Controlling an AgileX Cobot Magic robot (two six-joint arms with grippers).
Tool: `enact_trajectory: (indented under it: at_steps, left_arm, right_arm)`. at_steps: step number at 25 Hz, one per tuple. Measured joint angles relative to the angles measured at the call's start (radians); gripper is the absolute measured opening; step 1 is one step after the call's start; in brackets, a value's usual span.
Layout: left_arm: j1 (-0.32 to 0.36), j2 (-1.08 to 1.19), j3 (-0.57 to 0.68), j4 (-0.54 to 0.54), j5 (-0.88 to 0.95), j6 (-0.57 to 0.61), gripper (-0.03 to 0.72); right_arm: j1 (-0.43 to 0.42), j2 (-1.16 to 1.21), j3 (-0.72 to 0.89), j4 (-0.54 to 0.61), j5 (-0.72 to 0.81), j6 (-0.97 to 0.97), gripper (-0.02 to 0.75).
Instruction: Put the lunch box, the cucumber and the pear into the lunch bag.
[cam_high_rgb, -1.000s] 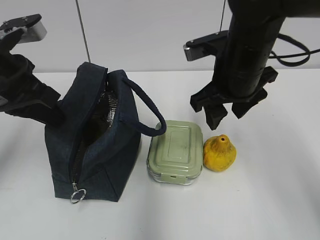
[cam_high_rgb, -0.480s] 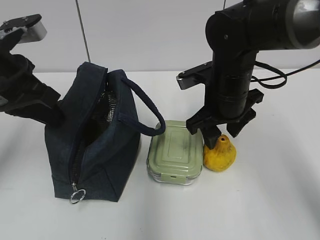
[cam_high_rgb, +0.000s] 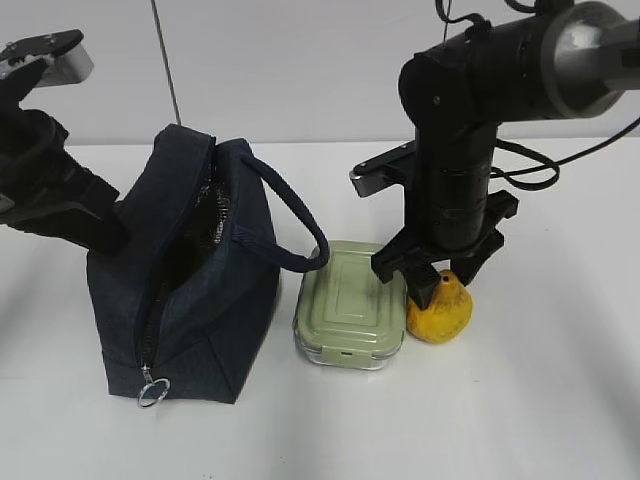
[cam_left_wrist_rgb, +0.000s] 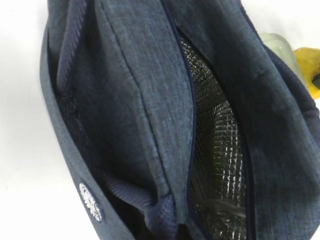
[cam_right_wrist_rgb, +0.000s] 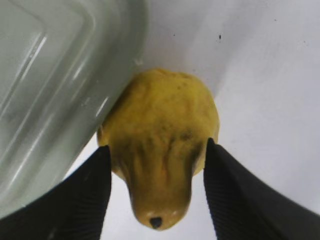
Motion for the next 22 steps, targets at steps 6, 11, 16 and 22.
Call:
enact_trajectory:
  at_steps: [6, 11, 16, 22]
  left_arm:
    - [0.0, 0.0, 0.0, 0.001, -0.002, 0.0, 0.003]
    - [0.0, 0.0, 0.0, 0.001, -0.003, 0.0, 0.003]
    - [0.0, 0.0, 0.0, 0.004, -0.003, 0.0, 0.003]
    - [0.0, 0.0, 0.0, 0.007, -0.003, 0.0, 0.003]
  right_arm:
    - [0.0, -0.004, -0.005, -0.046, -0.004, 0.0, 0.185]
    - [-0.003, -0.083, -0.009, -0.047, 0.0, 0.0, 0.182]
    - [-0.003, -0.203, -0.076, 0.022, 0.019, -0.047, 0.181]
    - [0.092, -0.242, -0.216, 0.116, 0.048, -0.118, 0.179]
